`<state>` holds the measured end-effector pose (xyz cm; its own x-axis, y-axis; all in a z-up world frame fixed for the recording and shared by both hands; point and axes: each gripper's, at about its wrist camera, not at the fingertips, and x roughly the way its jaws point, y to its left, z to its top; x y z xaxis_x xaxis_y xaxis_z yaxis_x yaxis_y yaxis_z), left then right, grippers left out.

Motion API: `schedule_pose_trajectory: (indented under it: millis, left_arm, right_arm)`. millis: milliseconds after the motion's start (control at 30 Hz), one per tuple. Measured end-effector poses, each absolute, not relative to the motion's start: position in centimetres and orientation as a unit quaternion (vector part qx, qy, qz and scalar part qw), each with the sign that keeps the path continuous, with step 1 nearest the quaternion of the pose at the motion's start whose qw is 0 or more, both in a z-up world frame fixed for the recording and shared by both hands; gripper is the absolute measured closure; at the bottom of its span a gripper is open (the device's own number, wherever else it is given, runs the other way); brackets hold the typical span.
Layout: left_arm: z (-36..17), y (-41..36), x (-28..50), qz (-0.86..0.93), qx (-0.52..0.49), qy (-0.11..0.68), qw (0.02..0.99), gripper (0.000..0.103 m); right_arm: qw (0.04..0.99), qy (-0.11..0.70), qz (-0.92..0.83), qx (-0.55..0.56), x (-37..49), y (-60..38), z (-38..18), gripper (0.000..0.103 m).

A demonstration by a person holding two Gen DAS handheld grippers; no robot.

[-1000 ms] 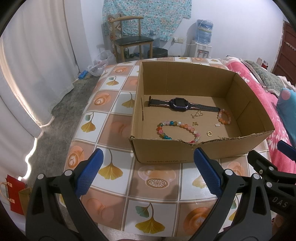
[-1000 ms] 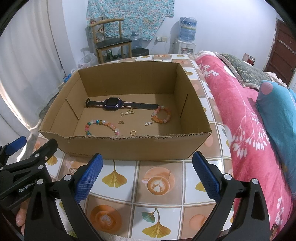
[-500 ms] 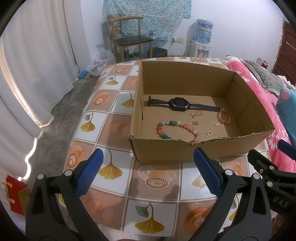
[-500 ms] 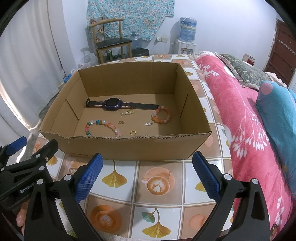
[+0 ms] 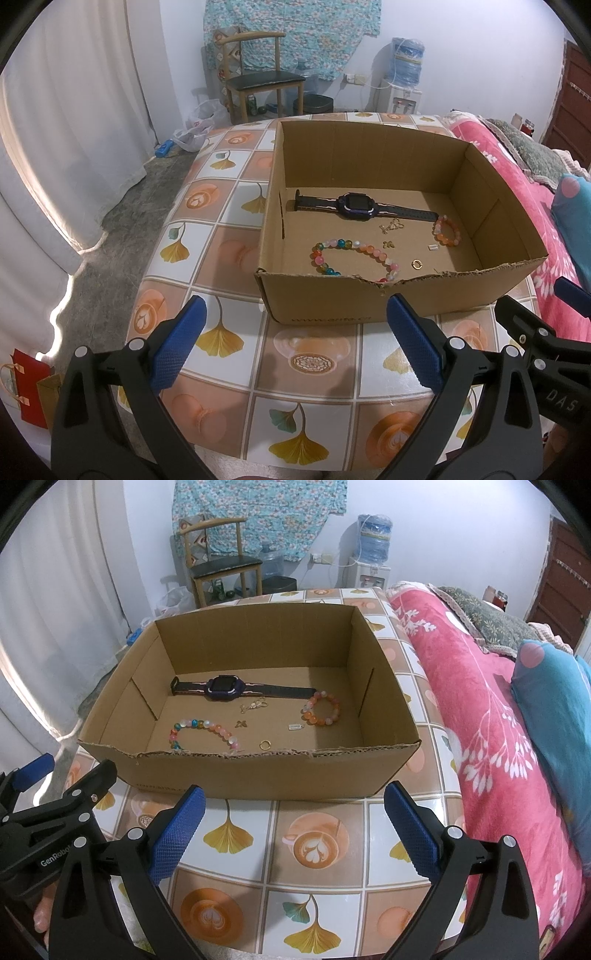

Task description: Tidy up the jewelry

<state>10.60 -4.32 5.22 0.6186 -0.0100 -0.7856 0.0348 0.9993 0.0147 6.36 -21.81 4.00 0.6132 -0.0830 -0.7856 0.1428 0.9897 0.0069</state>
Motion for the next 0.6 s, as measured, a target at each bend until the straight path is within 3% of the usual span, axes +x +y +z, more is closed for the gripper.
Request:
schedule_pose_trajectory:
  millis: [600]
  left_arm:
    - [5.20, -4.19, 10.67, -0.012, 0.013, 0.437, 0.899, 0.008]
  right_arm:
    - [0.897, 0.435, -0.063, 0.035, 6.24, -21.88, 4.08, 0.008]
